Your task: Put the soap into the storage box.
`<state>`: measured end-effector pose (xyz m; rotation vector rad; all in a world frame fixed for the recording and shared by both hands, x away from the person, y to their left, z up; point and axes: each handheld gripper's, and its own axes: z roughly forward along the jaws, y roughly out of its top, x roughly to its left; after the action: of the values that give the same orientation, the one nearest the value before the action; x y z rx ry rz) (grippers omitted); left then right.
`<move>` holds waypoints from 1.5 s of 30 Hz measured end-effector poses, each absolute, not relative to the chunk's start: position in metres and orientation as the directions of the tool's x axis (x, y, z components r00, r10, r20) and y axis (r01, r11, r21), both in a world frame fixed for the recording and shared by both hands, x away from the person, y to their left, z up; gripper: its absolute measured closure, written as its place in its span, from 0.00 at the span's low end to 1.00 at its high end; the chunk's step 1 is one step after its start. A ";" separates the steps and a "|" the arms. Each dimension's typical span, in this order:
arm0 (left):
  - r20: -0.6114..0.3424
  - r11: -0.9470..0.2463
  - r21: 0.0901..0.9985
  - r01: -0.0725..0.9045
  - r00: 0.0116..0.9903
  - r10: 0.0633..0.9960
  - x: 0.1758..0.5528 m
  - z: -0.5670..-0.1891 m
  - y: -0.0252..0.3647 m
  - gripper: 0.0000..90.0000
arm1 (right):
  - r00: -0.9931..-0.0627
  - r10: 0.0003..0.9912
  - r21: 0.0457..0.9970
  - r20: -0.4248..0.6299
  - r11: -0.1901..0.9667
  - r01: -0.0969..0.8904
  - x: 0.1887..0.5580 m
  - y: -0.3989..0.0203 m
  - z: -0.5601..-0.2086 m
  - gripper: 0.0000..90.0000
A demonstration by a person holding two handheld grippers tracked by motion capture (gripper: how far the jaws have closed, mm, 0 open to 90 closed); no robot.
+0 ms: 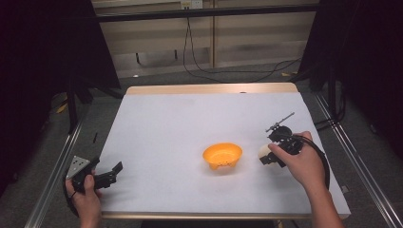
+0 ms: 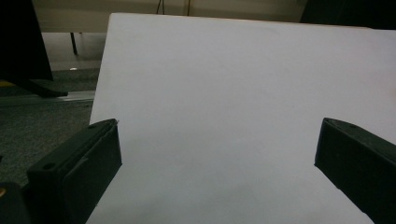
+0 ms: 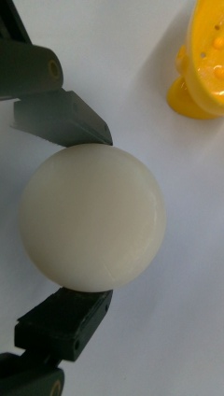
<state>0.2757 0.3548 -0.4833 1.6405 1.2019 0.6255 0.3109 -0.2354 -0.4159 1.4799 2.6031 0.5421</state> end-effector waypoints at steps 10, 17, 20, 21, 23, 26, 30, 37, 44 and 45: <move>-0.134 -0.036 0.910 0.413 0.375 0.917 0.276 -0.483 0.355 0.00 | -0.546 0.832 0.362 0.098 0.481 0.799 0.315 -0.223 -0.406 0.26; -0.134 -0.036 0.910 0.413 0.375 0.917 0.276 -0.483 0.355 0.00 | -0.560 0.822 0.371 0.102 0.491 0.788 0.317 -0.217 -0.398 0.26; -0.135 -0.035 0.910 0.412 0.374 0.918 0.276 -0.483 0.355 0.00 | -0.559 0.821 0.378 0.113 0.485 0.789 0.318 -0.213 -0.396 0.26; -0.134 -0.035 0.910 0.412 0.374 0.918 0.276 -0.483 0.355 0.00 | -0.560 0.821 0.377 0.111 0.487 0.788 0.318 -0.212 -0.395 0.26; -0.136 -0.034 0.910 0.413 0.376 0.917 0.276 -0.483 0.355 0.00 | -0.563 0.820 0.383 0.107 0.488 0.784 0.319 -0.209 -0.394 0.26; -0.134 -0.039 0.909 0.415 0.379 0.916 0.276 -0.483 0.356 0.00 | -0.568 0.815 0.384 0.112 0.492 0.782 0.321 -0.204 -0.390 0.26; -0.135 -0.038 0.909 0.416 0.379 0.916 0.276 -0.483 0.356 0.00 | -0.580 0.807 0.388 0.108 0.504 0.772 0.323 -0.197 -0.388 0.26; -0.135 -0.038 0.909 0.416 0.378 0.916 0.276 -0.483 0.356 0.00 | -0.606 0.788 0.390 0.109 0.527 0.755 0.325 -0.180 -0.385 0.26; -0.139 -0.036 0.909 0.416 0.383 0.913 0.276 -0.483 0.356 0.00 | -0.621 0.776 0.399 0.109 0.537 0.743 0.325 -0.168 -0.382 0.26; -0.141 -0.035 0.908 0.417 0.382 0.913 0.276 -0.483 0.356 0.00 | -0.628 0.771 0.400 0.106 0.545 0.737 0.325 -0.166 -0.381 0.26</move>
<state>0.2762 0.3560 -0.4833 1.6357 1.2012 0.6178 0.3249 -0.1663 -0.3814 1.3151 2.6878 0.6363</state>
